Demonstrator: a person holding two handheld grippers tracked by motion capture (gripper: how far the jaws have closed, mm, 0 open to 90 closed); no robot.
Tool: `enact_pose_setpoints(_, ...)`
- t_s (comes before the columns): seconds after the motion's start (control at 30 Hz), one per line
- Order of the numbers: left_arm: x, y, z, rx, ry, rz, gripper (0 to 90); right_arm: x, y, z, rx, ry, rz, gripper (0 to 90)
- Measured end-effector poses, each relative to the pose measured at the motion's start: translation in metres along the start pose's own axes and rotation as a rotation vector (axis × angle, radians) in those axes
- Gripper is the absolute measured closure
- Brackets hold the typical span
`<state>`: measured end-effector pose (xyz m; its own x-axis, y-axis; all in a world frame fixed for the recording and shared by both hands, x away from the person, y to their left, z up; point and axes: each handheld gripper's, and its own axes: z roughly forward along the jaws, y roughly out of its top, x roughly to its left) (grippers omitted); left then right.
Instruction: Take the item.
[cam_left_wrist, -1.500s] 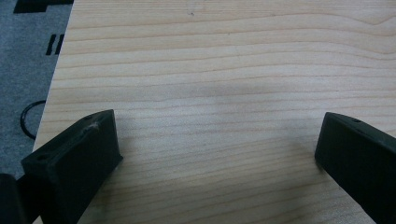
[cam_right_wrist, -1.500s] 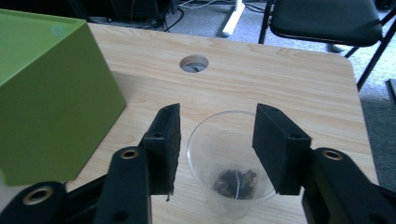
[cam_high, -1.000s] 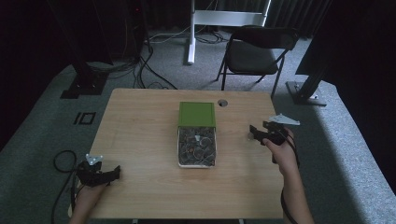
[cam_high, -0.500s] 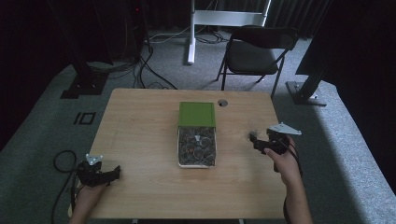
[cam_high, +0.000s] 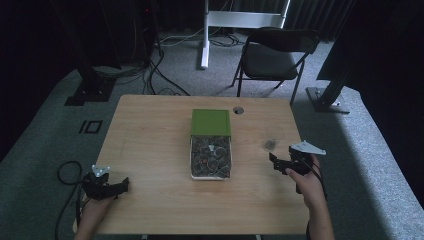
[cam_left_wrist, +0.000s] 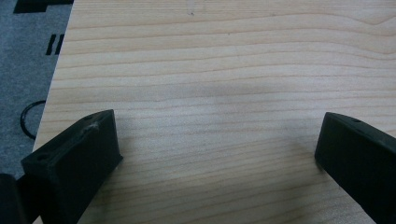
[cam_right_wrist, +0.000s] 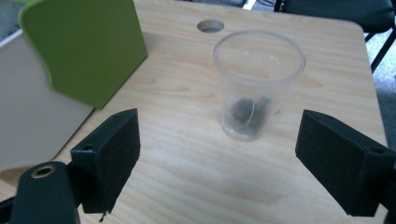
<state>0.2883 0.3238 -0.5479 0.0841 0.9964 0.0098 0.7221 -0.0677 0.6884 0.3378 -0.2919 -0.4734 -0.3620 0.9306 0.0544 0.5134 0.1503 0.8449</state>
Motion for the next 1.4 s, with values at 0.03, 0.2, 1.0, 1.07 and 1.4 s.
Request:
enact_pose_setpoints(0.03, 0.000, 0.000, 0.000, 0.000, 0.000, 0.001, 0.3, 0.000, -0.002, 0.000, 0.003, 0.003, -0.001, 14.2)
enact_pose_setpoints(0.2, 0.000, 0.000, 0.000, 0.000, 0.000, 0.000, 0.3, -0.002, -0.014, 0.003, 0.022, 0.022, -0.007, 14.2)
enact_pose_setpoints(1.0, 0.000, 0.000, 0.000, 0.001, -0.001, 0.002, 0.3, 0.002, -0.060, 0.004, 0.106, 0.079, -0.079, 14.8)
enact_pose_setpoints(1.07, 0.000, 0.000, 0.000, 0.001, 0.000, 0.003, 0.3, 0.002, -0.063, 0.003, 0.105, 0.081, -0.077, 14.7)
enact_pose_setpoints(1.4, 0.000, 0.000, 0.000, 0.001, 0.000, 0.003, 0.3, 0.002, -0.076, -0.002, 0.138, 0.086, -0.146, 14.7)
